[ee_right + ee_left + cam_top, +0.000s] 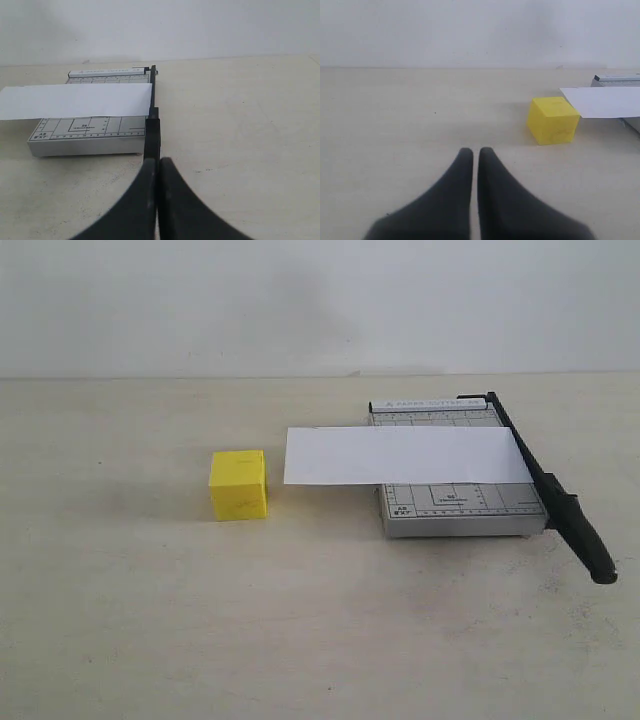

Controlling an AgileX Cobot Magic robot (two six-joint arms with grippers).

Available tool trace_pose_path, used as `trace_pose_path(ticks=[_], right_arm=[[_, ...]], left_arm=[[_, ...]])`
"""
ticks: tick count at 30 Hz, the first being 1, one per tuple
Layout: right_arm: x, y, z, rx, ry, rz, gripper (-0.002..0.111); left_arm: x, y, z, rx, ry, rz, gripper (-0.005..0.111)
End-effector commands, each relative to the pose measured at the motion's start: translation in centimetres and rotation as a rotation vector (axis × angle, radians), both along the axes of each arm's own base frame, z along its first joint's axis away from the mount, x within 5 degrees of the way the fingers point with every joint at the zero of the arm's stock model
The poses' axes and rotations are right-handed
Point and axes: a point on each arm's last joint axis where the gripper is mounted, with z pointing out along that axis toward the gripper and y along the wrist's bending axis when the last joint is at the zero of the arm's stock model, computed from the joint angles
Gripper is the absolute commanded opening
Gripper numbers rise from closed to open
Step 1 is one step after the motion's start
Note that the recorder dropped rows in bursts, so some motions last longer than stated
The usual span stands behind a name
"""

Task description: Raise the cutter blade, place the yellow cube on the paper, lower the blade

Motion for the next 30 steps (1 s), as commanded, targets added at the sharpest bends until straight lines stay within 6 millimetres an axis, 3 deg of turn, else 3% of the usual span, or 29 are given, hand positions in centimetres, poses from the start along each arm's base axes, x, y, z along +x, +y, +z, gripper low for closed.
trace_pose_path(ticks=[1,7,10,16,23,25,30], right_arm=[[0.0,0.0,0.1,-0.001,-0.016,-0.002,0.0],[0.0,0.0,0.3,0.01,-0.03,-0.005,0.0],[0.1,0.1,0.5,0.094,-0.055,-0.01,0.0],[0.1,-0.1,0.8,-0.044,-0.088,-0.008,0.0],[0.2,-0.3,2.7,0.585,-0.274,-0.082,0.0],[0.2,-0.5,2.9,0.677,-0.292,-0.095,0.0],[-0.1,-1.4,4.2,0.688,-0.458,-0.143,0.0]], left_arm=[[0.0,0.0,0.2,-0.007,-0.014,-0.001,0.004],[0.0,0.0,0.2,-0.007,-0.014,-0.001,0.004],[0.0,0.0,0.2,-0.007,-0.014,-0.001,0.004],[0.0,0.0,0.2,-0.007,-0.014,-0.001,0.004],[0.0,0.0,0.2,-0.007,-0.014,-0.001,0.004],[0.0,0.0,0.2,-0.007,-0.014,-0.001,0.004],[0.0,0.0,0.2,-0.007,-0.014,-0.001,0.004]])
